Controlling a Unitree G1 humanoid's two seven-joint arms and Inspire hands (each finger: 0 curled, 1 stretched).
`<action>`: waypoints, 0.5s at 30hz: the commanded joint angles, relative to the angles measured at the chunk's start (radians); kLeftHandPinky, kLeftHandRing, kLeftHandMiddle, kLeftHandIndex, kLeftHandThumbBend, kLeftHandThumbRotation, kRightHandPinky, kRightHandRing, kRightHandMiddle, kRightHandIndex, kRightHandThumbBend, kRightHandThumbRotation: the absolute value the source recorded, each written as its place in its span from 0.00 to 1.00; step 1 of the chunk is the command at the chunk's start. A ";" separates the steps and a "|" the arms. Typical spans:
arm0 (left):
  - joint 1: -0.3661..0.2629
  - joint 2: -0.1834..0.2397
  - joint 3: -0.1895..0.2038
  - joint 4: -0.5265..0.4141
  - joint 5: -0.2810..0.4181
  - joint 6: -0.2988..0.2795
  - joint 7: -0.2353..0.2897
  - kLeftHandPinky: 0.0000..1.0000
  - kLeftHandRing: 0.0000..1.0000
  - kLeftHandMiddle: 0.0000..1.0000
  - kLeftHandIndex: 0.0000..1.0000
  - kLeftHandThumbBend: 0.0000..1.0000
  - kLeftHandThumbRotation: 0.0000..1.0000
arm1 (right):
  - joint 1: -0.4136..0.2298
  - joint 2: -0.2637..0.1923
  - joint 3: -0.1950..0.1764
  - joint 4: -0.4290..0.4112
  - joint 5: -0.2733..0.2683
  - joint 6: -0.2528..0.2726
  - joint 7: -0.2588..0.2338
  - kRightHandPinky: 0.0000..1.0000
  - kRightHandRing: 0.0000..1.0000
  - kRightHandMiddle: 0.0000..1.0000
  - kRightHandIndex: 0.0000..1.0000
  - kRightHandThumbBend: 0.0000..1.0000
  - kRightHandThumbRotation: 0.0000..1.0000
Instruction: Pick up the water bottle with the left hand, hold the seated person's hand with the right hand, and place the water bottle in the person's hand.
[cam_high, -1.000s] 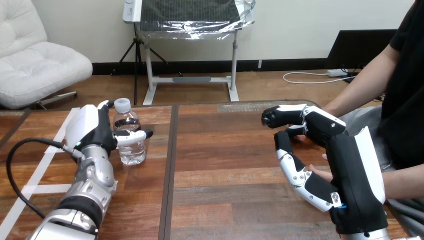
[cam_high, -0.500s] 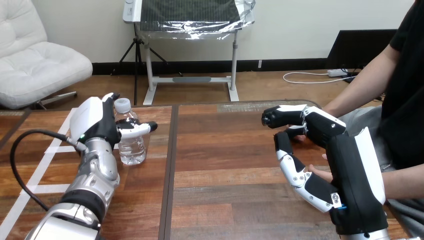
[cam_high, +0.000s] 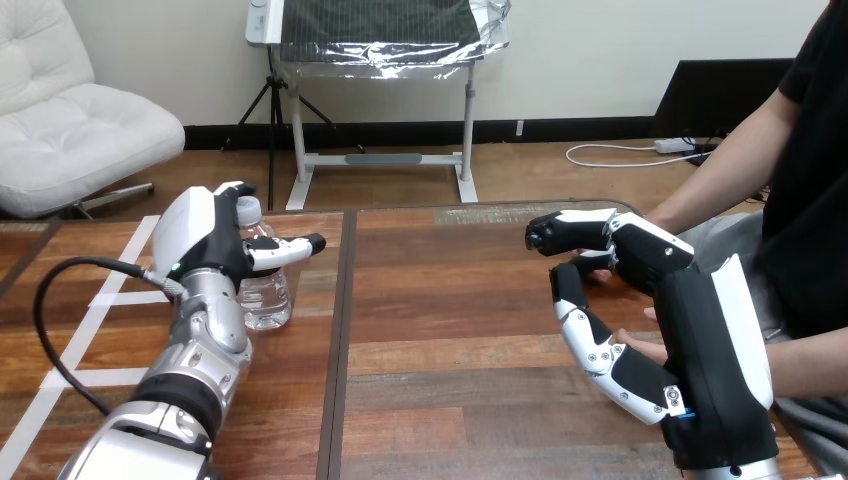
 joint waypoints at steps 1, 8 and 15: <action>-0.065 -0.004 0.004 -0.010 0.001 -0.031 0.011 0.64 0.75 0.79 0.78 0.78 0.24 | -0.033 -0.003 -0.012 -0.008 0.011 -0.022 -0.006 0.52 0.64 0.69 0.59 0.22 0.00; -0.064 -0.012 0.007 -0.010 -0.001 -0.022 0.022 0.59 0.68 0.73 0.72 0.76 0.11 | -0.031 -0.007 -0.014 -0.014 0.011 -0.018 -0.003 0.52 0.64 0.69 0.59 0.22 0.00; -0.056 -0.013 0.010 -0.011 -0.010 -0.032 0.024 0.53 0.60 0.65 0.65 0.75 0.02 | -0.031 -0.010 -0.014 -0.017 0.021 -0.014 0.003 0.52 0.64 0.69 0.59 0.22 0.00</action>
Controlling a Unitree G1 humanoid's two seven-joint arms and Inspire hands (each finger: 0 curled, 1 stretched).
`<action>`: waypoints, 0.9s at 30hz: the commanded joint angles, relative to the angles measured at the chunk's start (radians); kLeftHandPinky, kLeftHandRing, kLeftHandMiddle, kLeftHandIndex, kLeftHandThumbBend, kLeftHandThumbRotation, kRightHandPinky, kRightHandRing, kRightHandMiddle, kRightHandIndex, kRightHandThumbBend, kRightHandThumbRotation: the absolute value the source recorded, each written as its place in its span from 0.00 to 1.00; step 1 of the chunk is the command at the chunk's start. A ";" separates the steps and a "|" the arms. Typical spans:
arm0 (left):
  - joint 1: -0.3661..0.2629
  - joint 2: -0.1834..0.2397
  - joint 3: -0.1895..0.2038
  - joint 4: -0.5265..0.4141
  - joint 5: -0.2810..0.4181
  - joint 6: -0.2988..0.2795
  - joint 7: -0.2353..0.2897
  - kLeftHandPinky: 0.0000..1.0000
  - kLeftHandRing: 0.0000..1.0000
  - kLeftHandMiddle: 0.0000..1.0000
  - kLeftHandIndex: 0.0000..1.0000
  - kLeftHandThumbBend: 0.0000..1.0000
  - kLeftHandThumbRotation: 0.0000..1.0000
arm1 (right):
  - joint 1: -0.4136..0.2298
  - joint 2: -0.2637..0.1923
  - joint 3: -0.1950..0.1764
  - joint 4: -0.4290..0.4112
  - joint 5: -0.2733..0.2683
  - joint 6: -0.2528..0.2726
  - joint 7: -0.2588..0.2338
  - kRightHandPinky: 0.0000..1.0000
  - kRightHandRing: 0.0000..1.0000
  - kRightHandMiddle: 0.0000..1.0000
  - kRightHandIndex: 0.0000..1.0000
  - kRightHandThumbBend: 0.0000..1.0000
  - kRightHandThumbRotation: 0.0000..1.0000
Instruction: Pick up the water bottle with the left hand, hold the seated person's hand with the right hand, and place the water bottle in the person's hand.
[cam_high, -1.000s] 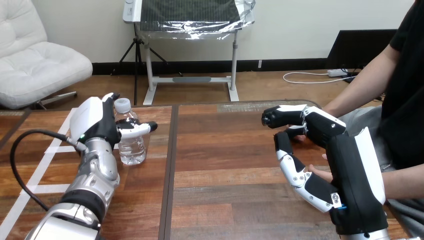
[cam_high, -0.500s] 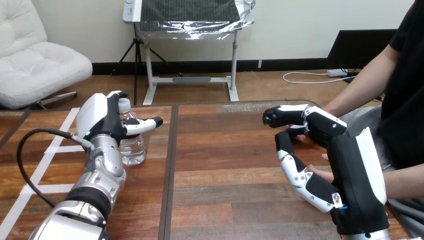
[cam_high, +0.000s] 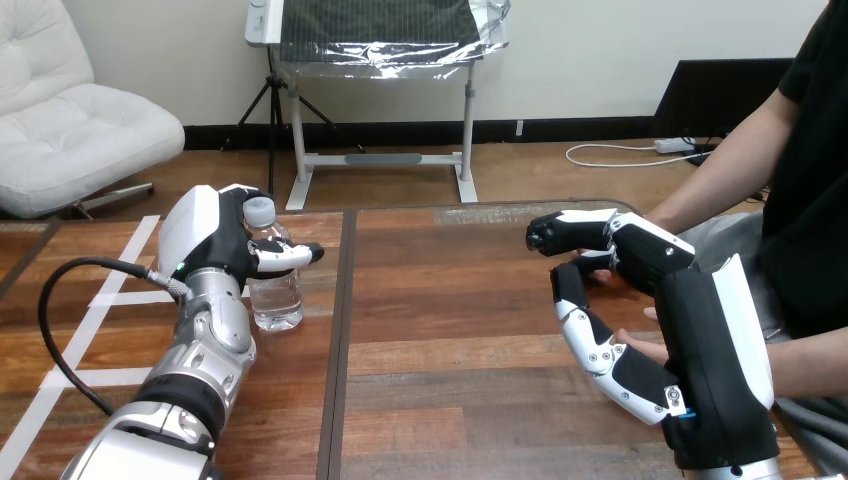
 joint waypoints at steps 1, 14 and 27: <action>-0.055 -0.006 0.003 -0.011 0.005 -0.027 0.017 0.52 0.60 0.64 0.64 0.75 0.02 | -0.031 -0.008 -0.013 -0.017 0.021 -0.014 0.003 0.52 0.64 0.69 0.59 0.22 0.00; -0.043 0.006 -0.029 -0.010 0.034 -0.011 0.020 0.37 0.44 0.49 0.51 0.72 0.00 | -0.035 -0.016 -0.017 -0.010 0.028 -0.019 0.010 0.52 0.64 0.68 0.59 0.21 0.00; -0.032 0.008 -0.032 -0.007 0.052 0.013 0.027 0.36 0.41 0.46 0.50 0.71 0.00 | -0.040 -0.020 -0.016 -0.012 0.024 -0.020 0.021 0.52 0.64 0.67 0.58 0.20 0.00</action>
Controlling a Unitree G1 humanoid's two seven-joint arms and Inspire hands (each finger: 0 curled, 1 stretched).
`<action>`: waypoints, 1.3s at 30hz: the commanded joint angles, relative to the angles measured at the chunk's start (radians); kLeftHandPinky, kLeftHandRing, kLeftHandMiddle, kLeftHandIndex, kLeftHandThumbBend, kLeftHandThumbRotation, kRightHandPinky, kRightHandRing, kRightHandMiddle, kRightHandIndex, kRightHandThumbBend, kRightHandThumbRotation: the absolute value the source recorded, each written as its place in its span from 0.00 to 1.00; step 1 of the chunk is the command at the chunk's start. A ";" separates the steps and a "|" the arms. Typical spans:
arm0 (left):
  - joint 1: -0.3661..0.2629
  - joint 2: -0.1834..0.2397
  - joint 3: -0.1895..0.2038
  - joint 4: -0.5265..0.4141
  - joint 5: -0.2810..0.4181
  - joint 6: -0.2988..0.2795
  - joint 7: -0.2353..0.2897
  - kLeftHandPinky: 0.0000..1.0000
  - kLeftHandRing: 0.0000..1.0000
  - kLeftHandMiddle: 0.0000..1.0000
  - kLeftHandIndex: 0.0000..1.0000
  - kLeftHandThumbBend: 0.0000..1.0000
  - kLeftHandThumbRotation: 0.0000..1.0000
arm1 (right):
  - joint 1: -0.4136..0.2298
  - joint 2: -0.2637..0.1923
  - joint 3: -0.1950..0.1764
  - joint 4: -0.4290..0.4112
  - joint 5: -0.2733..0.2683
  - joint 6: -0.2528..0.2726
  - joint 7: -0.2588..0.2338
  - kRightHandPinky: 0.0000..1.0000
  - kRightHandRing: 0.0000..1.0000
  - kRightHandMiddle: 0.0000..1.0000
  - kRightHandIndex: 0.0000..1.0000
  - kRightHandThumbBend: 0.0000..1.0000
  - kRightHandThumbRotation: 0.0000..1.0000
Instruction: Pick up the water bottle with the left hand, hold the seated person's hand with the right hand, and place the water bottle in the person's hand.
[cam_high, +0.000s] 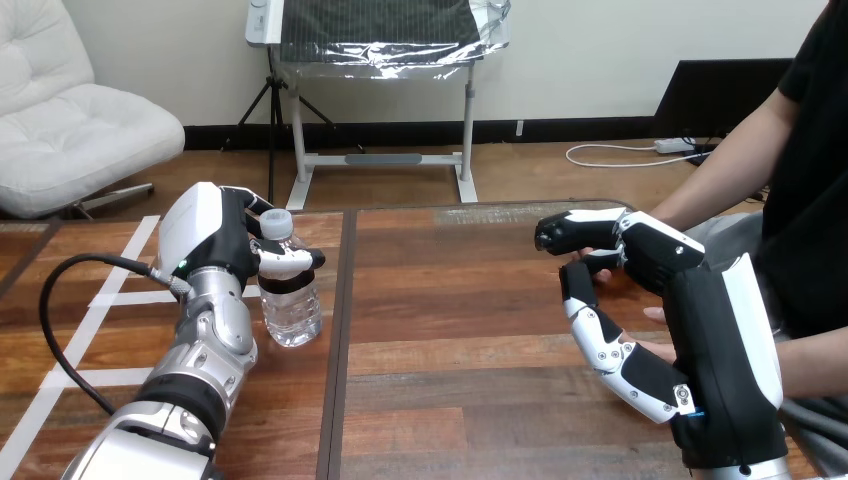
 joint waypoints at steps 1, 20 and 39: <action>-0.031 0.007 -0.012 -0.007 0.016 0.008 0.012 0.36 0.41 0.46 0.50 0.71 0.00 | -0.041 -0.015 -0.002 -0.012 0.004 -0.020 0.009 0.52 0.64 0.67 0.58 0.20 0.00; 0.001 0.020 -0.024 -0.010 0.022 -0.042 0.039 0.37 0.41 0.45 0.50 0.73 0.00 | -0.043 -0.013 -0.005 -0.024 0.002 0.001 0.031 0.53 0.65 0.67 0.58 0.19 0.00; 0.020 0.027 -0.012 -0.008 0.003 -0.065 0.023 0.41 0.44 0.47 0.50 0.72 0.00 | -0.054 -0.013 -0.006 -0.013 0.004 -0.007 0.033 0.53 0.65 0.66 0.58 0.19 0.00</action>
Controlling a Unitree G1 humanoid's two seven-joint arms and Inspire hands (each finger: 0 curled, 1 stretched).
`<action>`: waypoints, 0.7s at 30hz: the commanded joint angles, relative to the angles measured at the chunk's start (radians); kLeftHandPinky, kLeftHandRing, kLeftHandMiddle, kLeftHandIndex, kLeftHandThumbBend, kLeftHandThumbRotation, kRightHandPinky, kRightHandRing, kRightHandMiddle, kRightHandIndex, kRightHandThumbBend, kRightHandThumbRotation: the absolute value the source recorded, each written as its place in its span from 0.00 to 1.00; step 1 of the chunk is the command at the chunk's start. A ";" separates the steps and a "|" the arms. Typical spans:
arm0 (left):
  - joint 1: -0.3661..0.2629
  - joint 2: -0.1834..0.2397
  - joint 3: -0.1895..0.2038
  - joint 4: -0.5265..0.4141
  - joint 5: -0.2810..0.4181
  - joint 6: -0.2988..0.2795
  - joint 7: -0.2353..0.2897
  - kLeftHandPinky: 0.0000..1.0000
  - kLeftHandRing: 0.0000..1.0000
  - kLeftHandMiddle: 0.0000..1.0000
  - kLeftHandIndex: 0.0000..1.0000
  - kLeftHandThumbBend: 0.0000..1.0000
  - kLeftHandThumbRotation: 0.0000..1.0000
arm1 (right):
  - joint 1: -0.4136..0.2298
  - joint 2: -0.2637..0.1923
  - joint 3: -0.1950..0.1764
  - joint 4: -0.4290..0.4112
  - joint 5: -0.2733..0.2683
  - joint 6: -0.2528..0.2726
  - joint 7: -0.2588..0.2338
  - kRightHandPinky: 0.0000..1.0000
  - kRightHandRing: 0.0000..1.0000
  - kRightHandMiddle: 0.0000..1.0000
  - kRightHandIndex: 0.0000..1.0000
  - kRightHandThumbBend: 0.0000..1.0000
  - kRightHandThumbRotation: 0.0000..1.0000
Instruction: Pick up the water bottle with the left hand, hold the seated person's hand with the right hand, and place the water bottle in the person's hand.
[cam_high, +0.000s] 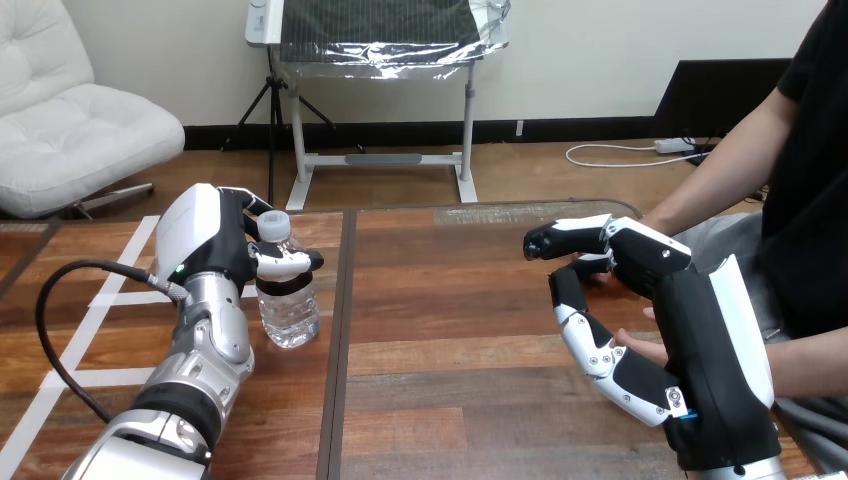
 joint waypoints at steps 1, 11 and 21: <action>-0.002 0.018 0.004 -0.008 0.001 -0.015 -0.008 0.42 0.45 0.48 0.50 0.72 0.00 | -0.054 -0.012 -0.006 -0.013 0.003 -0.012 0.002 0.53 0.65 0.66 0.58 0.20 0.00; 0.008 0.013 0.005 -0.008 0.001 -0.019 0.005 0.41 0.44 0.48 0.50 0.73 0.00 | -0.052 -0.012 -0.004 -0.017 0.005 -0.011 0.003 0.53 0.64 0.66 0.57 0.20 0.00; 0.010 0.008 0.009 -0.008 -0.008 0.009 -0.040 0.45 0.52 0.57 0.58 0.75 0.00 | -0.052 -0.015 -0.006 -0.022 0.004 -0.009 0.006 0.53 0.64 0.66 0.57 0.20 0.00</action>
